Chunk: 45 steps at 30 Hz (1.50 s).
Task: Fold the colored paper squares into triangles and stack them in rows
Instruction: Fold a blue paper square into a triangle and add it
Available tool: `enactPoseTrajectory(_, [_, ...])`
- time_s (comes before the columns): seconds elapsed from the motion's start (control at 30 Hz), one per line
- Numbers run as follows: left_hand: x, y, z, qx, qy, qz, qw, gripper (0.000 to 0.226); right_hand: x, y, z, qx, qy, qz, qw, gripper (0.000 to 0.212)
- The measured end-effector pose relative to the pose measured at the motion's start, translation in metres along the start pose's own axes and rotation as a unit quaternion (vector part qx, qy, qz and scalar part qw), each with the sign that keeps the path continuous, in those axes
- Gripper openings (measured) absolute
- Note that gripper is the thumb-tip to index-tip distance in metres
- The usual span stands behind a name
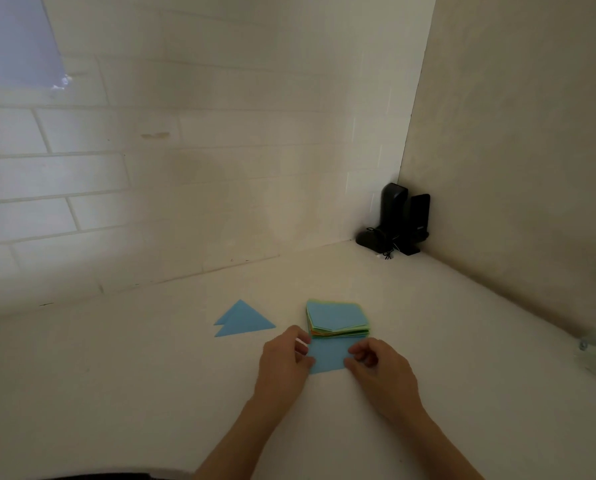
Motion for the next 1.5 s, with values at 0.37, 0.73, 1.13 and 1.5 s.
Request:
enactPoseTrajectory(0.37, [0.029, -0.043, -0.077, -0.026, 0.141, -0.002, 0.990, 0.008, 0.021, -0.021, 0.011, -0.110, 0.063, -0.157, 0.979, 0.024])
enactPoseTrajectory(0.73, [0.051, -0.079, -0.075, 0.097, 0.189, 0.013, 0.977, 0.020, 0.042, -0.019, 0.040, -0.205, -0.014, -0.122, 0.971, 0.032])
enactPoseTrajectory(1.13, [0.055, -0.068, -0.067, 0.110, 0.245, 0.048, 0.962, 0.024, 0.039, -0.022, 0.047, -0.217, 0.052, -0.148, 0.964, 0.010])
enactPoseTrajectory(1.5, [0.016, -0.013, -0.006, 0.062, 0.080, 0.233, 0.967, 0.025, 0.034, -0.028, 0.016, -0.135, 0.083, -0.116, 0.981, 0.015])
Point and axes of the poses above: each hand's wrist, its own x-axis towards the middle knuckle, its own z-axis out of the palm, y = z × x, the point moved 1 cm from there along x, towards the middle knuckle
